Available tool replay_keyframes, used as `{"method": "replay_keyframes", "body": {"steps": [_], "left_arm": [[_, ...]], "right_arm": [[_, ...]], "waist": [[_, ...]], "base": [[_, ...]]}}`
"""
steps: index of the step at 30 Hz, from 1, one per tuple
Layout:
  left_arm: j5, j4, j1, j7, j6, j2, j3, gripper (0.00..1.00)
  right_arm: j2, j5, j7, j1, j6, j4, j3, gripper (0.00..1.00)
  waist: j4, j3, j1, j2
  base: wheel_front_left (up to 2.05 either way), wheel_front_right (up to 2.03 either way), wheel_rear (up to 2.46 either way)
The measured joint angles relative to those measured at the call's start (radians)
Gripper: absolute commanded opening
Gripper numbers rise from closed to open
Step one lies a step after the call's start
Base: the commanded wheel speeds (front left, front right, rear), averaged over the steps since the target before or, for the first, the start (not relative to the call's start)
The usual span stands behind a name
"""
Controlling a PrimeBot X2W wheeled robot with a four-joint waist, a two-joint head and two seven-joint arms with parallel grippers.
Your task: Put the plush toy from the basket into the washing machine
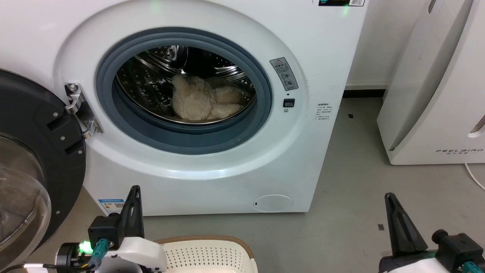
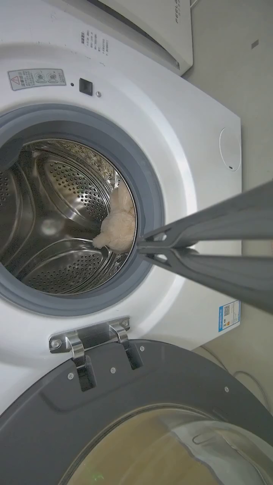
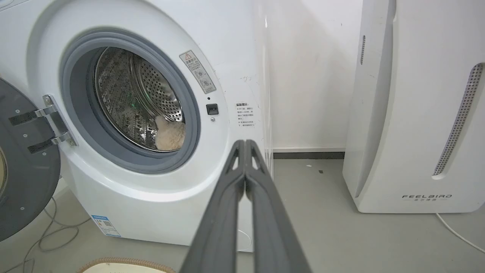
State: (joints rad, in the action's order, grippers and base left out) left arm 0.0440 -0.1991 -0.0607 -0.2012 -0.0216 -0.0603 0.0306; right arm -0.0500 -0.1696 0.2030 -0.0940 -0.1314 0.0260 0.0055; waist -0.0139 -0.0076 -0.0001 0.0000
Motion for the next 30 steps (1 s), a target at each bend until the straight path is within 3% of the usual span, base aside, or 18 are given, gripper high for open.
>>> {"method": "replay_keyframes", "body": {"steps": [30], "left_arm": [[-0.015,0.067,0.018,0.071,0.007,0.003,-0.012,0.0]], "right_arm": [[0.0,0.053,-0.071,0.023,0.0,-0.009,-0.001,0.0]], "waist": [[0.005,0.003,0.0001,0.0]], "base": [[0.0,0.0,0.0]]}}
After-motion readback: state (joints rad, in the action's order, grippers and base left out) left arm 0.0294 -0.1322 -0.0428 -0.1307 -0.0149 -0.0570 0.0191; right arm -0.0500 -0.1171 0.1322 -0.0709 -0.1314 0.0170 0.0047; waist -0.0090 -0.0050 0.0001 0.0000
